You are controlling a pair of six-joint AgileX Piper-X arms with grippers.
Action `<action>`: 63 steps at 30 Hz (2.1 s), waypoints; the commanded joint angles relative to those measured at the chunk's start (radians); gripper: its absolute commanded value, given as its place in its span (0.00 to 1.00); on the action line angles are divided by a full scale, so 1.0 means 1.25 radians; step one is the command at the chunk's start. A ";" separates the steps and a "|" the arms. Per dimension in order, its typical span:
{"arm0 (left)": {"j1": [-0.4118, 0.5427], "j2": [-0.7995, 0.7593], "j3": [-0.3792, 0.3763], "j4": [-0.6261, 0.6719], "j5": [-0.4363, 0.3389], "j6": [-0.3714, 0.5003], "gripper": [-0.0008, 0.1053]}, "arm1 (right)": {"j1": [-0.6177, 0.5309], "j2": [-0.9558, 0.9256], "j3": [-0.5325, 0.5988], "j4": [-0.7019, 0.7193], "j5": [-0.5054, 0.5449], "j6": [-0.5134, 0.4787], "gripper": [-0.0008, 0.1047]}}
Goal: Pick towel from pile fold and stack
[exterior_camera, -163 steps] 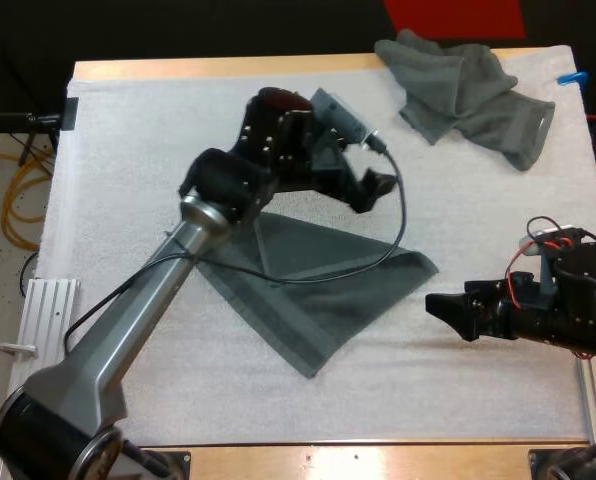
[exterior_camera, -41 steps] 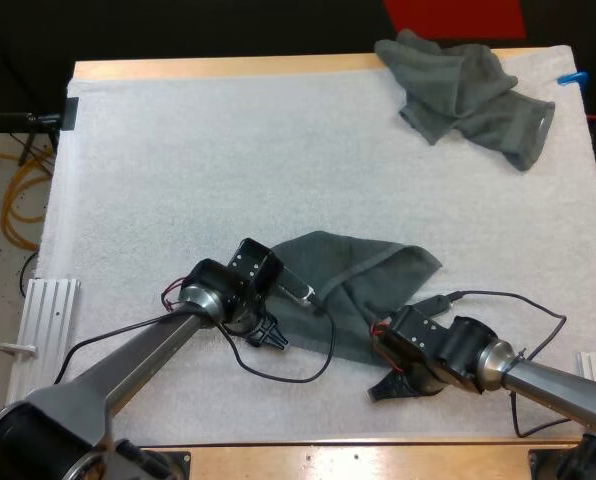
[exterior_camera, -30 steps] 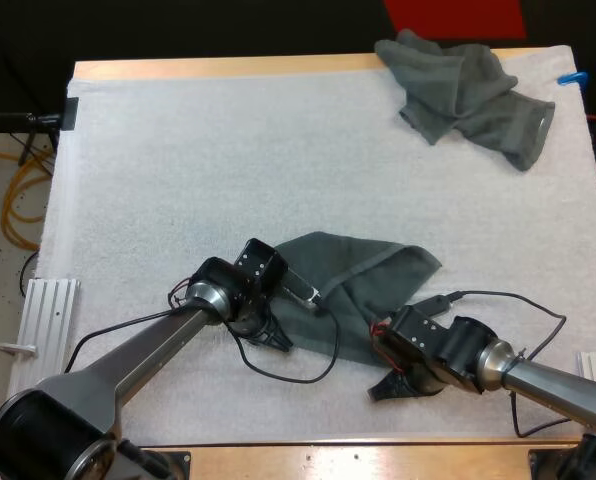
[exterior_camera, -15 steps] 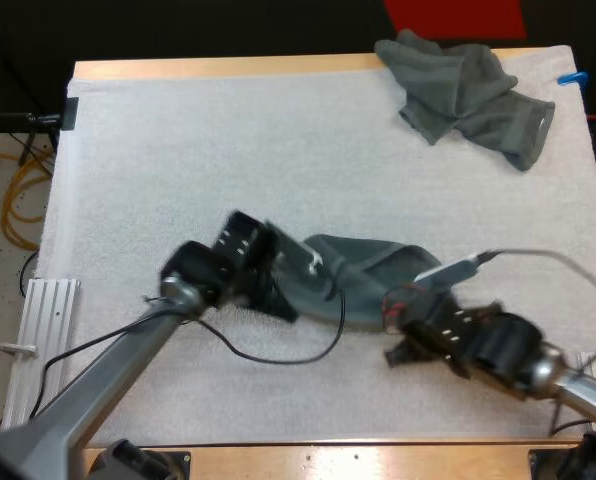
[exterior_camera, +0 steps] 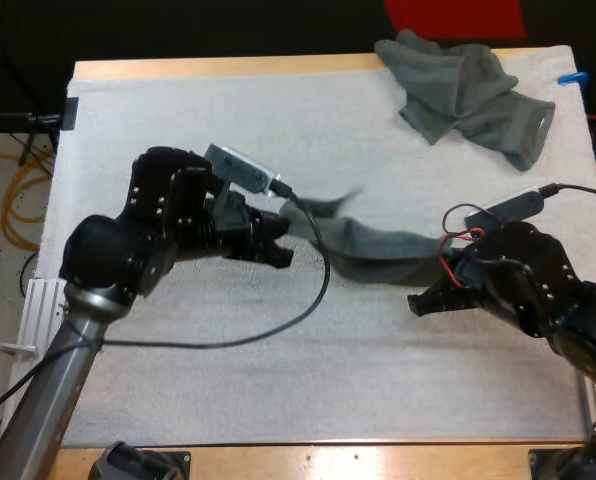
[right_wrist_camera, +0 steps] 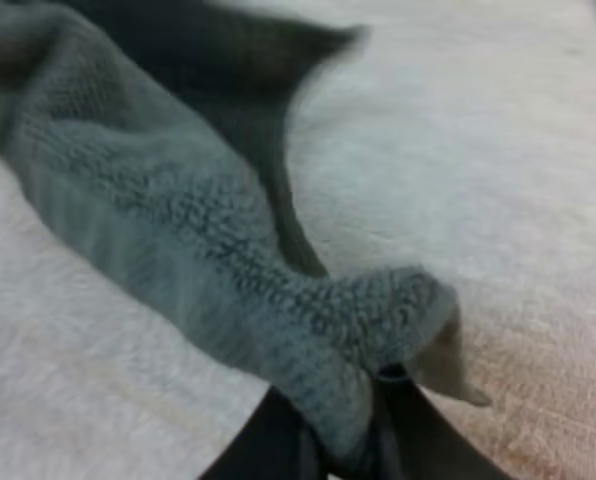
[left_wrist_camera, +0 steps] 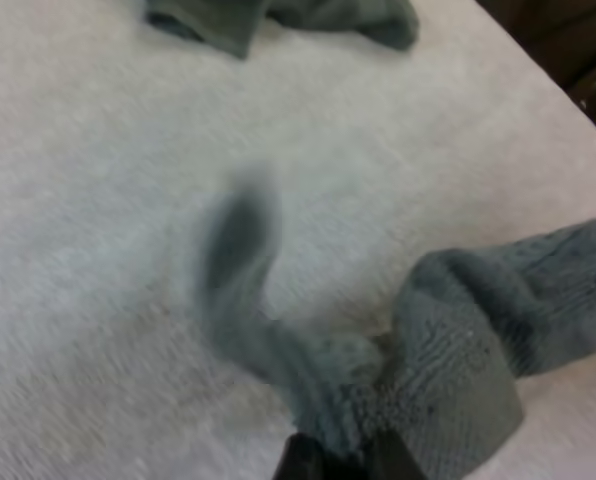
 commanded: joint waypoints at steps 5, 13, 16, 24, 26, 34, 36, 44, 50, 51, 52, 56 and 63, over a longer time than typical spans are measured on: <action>-0.024 -0.073 -0.007 0.069 -0.007 -0.050 0.01 | 0.026 -0.016 -0.097 0.113 -0.028 -0.008 0.01; -0.074 -0.193 -0.007 0.155 -0.012 -0.148 0.01 | 0.087 -0.026 -0.181 0.253 -0.194 0.032 0.01; -0.121 -0.213 -0.007 0.194 -0.023 -0.185 0.01 | 0.119 -0.026 -0.182 0.302 -0.258 0.096 0.01; -0.167 -0.215 0.054 0.207 -0.194 -0.179 0.01 | 0.143 0.007 -0.149 0.330 -0.209 0.160 0.01; -0.153 -0.209 0.092 0.155 -0.197 -0.170 0.01 | 0.142 0.032 -0.109 0.287 -0.164 0.155 0.01; -0.018 -0.071 0.268 -0.220 -0.220 -0.097 0.01 | -0.024 0.219 0.048 -0.059 -0.065 0.088 0.01; 0.019 -0.018 0.270 -0.293 -0.203 -0.069 0.01 | -0.073 0.271 0.049 -0.130 -0.070 0.064 0.01; 0.112 0.210 0.270 -0.533 -0.104 -0.050 0.01 | -0.201 0.433 0.045 -0.383 -0.159 0.074 0.01; 0.135 0.323 0.270 -0.646 -0.104 -0.050 0.01 | -0.260 0.519 0.045 -0.479 -0.225 0.112 0.01; 0.136 0.336 0.270 -0.665 -0.104 -0.050 0.01 | -0.266 0.532 0.045 -0.488 -0.231 0.124 0.01; 0.135 0.345 0.270 -0.677 -0.104 -0.049 0.03 | -0.273 0.543 0.045 -0.494 -0.232 0.138 0.01; 0.135 0.366 0.264 -0.703 -0.107 -0.049 0.20 | -0.299 0.568 0.045 -0.535 -0.271 0.186 0.21; 0.135 0.360 0.181 -0.711 -0.111 -0.049 0.76 | -0.371 0.559 0.027 -0.773 -0.388 0.304 0.69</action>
